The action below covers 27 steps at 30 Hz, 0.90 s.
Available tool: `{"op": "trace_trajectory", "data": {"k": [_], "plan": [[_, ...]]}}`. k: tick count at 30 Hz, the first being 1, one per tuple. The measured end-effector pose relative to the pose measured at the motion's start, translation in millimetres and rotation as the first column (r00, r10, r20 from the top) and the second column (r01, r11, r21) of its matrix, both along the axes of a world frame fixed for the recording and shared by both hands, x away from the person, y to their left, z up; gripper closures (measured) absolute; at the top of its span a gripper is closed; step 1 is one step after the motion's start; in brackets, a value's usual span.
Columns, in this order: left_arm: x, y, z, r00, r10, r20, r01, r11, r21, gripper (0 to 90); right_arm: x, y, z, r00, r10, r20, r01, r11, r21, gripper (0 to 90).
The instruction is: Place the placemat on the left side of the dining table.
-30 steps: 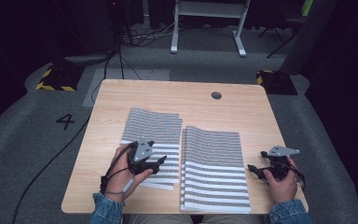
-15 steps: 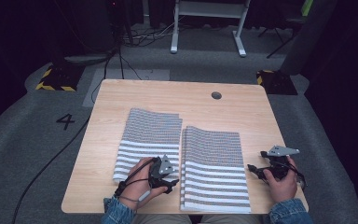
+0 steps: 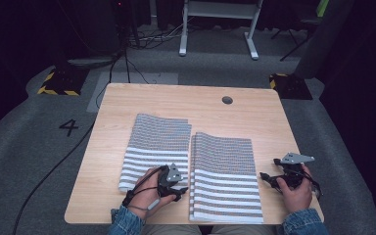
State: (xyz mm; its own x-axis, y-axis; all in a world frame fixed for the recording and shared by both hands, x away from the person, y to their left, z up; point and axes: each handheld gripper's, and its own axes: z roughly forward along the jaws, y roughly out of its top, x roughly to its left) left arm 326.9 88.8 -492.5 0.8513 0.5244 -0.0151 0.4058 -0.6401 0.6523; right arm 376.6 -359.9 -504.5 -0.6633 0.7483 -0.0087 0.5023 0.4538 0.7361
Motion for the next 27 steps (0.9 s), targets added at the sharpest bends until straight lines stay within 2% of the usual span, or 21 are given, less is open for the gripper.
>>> {"op": "trace_trajectory", "data": {"k": [1, 2, 3, 6, 8, 9, 11, 13, 14, 15, 17, 18, 19, 21, 22, 23, 24, 27], "plan": [[0.8, 0.4, -1.2, 0.9999, 0.006, 0.014, -0.006, 0.9998, -0.016, 49.0, 0.0, 0.0, 0.0, 1.0, 0.0, 0.0, 0.0, 1.0, 0.0, 10.8], [0.5, 0.7, -1.8, 0.9998, 0.012, -0.014, -0.013, 0.9994, -0.031, 50.5, 0.0, 0.0, 0.0, 1.0, 0.0, 0.0, 0.0, 1.0, 0.0, 10.8], [1.0, 2.1, -1.1, 0.9997, 0.021, -0.008, -0.021, 0.9995, -0.025, 51.9, 0.0, 0.0, 0.0, 1.0, 0.0, 0.0, 0.0, 1.0, 0.0, 10.8], [3.0, 4.9, -1.9, 0.9983, 0.051, -0.03, -0.052, 0.9968, -0.06, 58.0, 0.0, 0.0, 0.0, 1.0, 0.0, 0.0, 0.0, 1.0, 0.0, 10.7], [4.2, 7.0, -1.9, 0.9968, 0.077, -0.022, -0.078, 0.994, -0.076, 62.6, 0.0, 0.0, 0.0, 1.0, 0.0, 0.0, 0.0, 1.0, 0.0, 10.8], [4.2, 7.0, -1.9, 0.9968, 0.077, -0.022, -0.078, 0.994, -0.076, 65.3, 0.0, 0.0, 0.0, 1.0, 0.0, 0.0, 0.0, 1.0, 0.0, 10.8], [5.1, 9.7, -0.3, 0.9944, 0.099, -0.039, -0.103, 0.9888, -0.109, 71.9, 0.0, 0.0, 0.0, 1.0, 0.0, 0.0, 0.0, 1.0, 0.0, 10.8], [6.0, 11.1, 0.9, 0.9946, 0.098, -0.034, -0.101, 0.9885, -0.113, 74.1, 0.0, 0.0, 0.0, 1.0, 0.0, 0.0, 0.0, 1.0, 0.0, 10.8], [5.5, 13.6, 4.1, 0.9925, 0.121, -0.02, -0.122, 0.9817, -0.146, 78.7, 0.0, 0.1, 0.1, 1.0, -0.001, -0.001, 0.001, 1.0, 0.003, 10.8], [5.3, 14.9, 6.4, 0.9914, 0.131, -0.005, -0.13, 0.9779, -0.164, 79.3, -0.1, 0.3, 0.1, 1.0, -0.003, -0.002, 0.003, 1.0, 0.005, 10.8], [5.1, 16.6, 9.0, 0.99, 0.14, 0.011, -0.137, 0.9757, -0.171, 79.9, -0.1, 0.3, 0.1, 1.0, -0.003, -0.002, 0.003, 1.0, 0.007, 10.7], [4.3, 20.1, 14.6, 0.986, 0.163, 0.037, -0.152, 0.9659, -0.21, 80.6, -0.1, 0.4, 0.1, 1.0, -0.003, -0.003, 0.003, 1.0, 0.007, 10.8], [4.3, 20.1, 14.6, 0.986, 0.163, 0.037, -0.152, 0.9659, -0.21, 80.7, -0.1, 0.4, 0.1, 1.0, -0.003, -0.003, 0.003, 1.0, 0.007, 10.8], [3.4, 24.9, 20.1, 0.9818, 0.183, 0.052, -0.165, 0.956, -0.243, 80.7, -0.1, 0.4, 0.1, 1.0, -0.003, -0.003, 0.003, 1.0, 0.007, 10.8], [2.1, 29.8, 25.7, 0.9766, 0.205, 0.063, -0.18, 0.9416, -0.285, 80.8, -0.1, 0.4, 0.1, 1.0, -0.003, -0.003, 0.003, 1.0, 0.007, 10.8], [2.1, 29.8, 25.7, 0.9766, 0.205, 0.063, -0.18, 0.9416, -0.285, 80.7, -0.1, 0.4, 0.1, 1.0, -0.003, -0.003, 0.003, 1.0, 0.007, 10.8], [1.7, 32.5, 28.4, 0.9732, 0.219, 0.071, -0.187, 0.9337, -0.305, 80.7, -0.1, 0.4, 0.1, 1.0, -0.003, -0.003, 0.003, 1.0, 0.007, 10.8], [1.0, 39.9, 35.3, 0.968, 0.237, 0.081, -0.196, 0.918, -0.345, 80.2, -0.1, 0.4, 0.1, 1.0, -0.003, -0.003, 0.003, 1.0, 0.007, 10.8]]}}
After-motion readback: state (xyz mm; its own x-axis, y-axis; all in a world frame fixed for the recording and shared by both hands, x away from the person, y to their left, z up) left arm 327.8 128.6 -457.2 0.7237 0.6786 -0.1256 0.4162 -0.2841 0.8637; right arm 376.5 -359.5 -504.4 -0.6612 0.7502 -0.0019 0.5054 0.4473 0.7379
